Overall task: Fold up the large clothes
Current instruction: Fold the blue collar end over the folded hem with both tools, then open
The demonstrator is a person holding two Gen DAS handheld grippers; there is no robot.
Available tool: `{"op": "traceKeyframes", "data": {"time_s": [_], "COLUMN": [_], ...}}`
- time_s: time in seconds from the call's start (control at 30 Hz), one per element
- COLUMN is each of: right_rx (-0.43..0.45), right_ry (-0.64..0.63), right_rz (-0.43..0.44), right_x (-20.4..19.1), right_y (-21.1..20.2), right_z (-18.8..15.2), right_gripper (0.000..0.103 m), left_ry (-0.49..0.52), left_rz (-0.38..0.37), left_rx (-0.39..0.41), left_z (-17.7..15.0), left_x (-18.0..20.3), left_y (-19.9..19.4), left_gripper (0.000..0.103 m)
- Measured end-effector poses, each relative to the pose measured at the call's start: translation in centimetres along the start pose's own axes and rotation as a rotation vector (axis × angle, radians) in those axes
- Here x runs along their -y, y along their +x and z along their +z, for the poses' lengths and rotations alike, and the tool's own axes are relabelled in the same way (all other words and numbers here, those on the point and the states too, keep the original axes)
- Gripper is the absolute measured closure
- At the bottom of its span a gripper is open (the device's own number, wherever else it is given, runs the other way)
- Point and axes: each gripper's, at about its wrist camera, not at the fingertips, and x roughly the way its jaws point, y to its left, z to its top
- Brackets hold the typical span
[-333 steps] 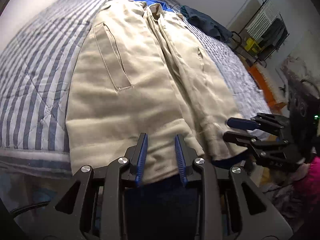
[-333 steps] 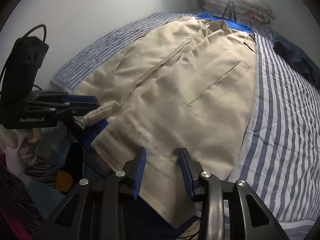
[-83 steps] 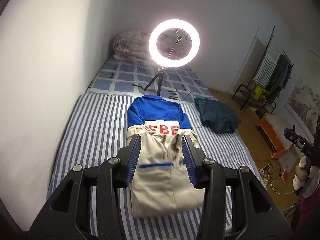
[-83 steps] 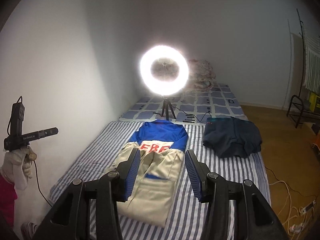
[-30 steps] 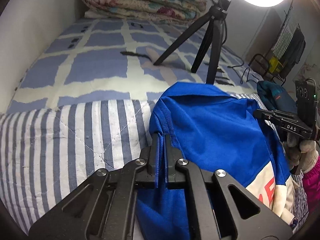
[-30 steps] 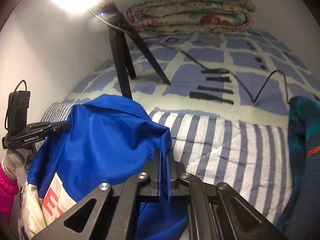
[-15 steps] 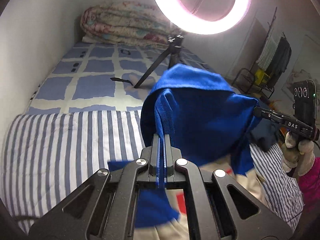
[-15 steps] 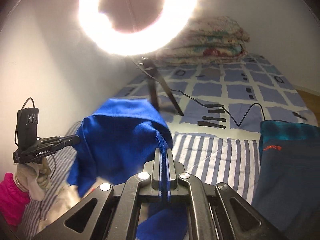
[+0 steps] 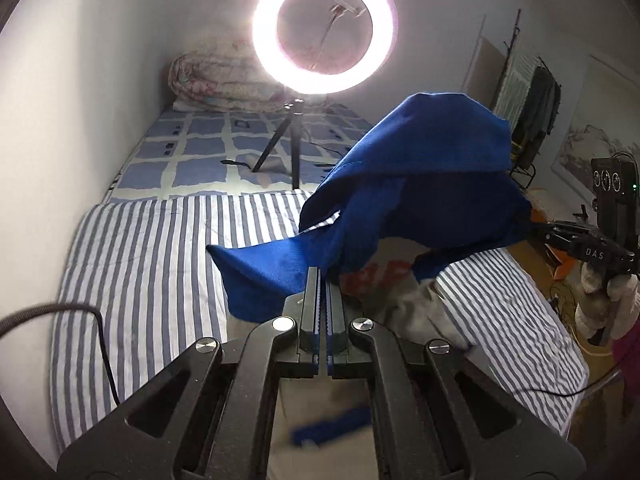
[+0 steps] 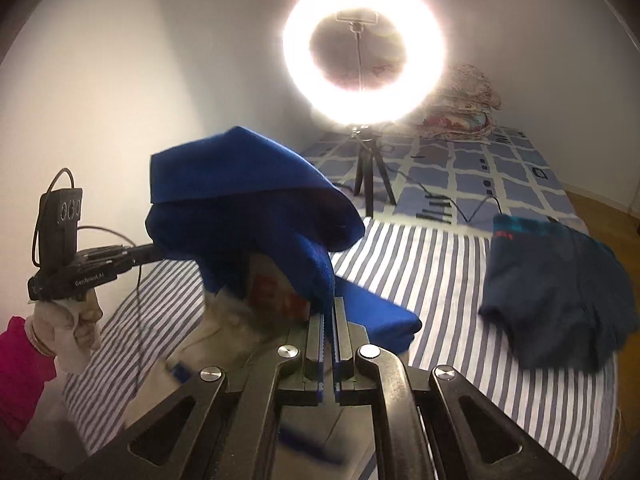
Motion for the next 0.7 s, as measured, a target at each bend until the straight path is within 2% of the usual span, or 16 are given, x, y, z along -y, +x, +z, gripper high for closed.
{"op": "traceKeyframes", "data": {"time_s": [0.17,0.33,0.5,0.7], "right_rx": [-0.008,-0.054,-0.099,-0.174], "right_ry": [0.009,-0.013,-0.010,-0.022], "right_rz": [0.007,0.011,0.012,-0.030], "right_x": [-2.7,-5.3,-6.2,-6.4], "right_y": [-3.6,-5.3,-5.9,-4.9], "right_z": [-4.5,-10.6,-16.0,-20.7], "right_gripper": [0.103,0.103,0.103,0.103], "left_ry": [-0.002,-0.030,-0.102,-0.085], "left_rz": [-0.007,-0.003,0.008,0.063], "left_rx": [-0.007,-0.023,-0.066,-0.155], "left_z": [-4.3,-10.4,-16.3,-21.0], "left_x": [2.2,2.9,2.8,3.5], "left_y": [-4.0,-6.7,-7.4,-5.8], "left_gripper": [0.103,0.103,0.103,0.103]}}
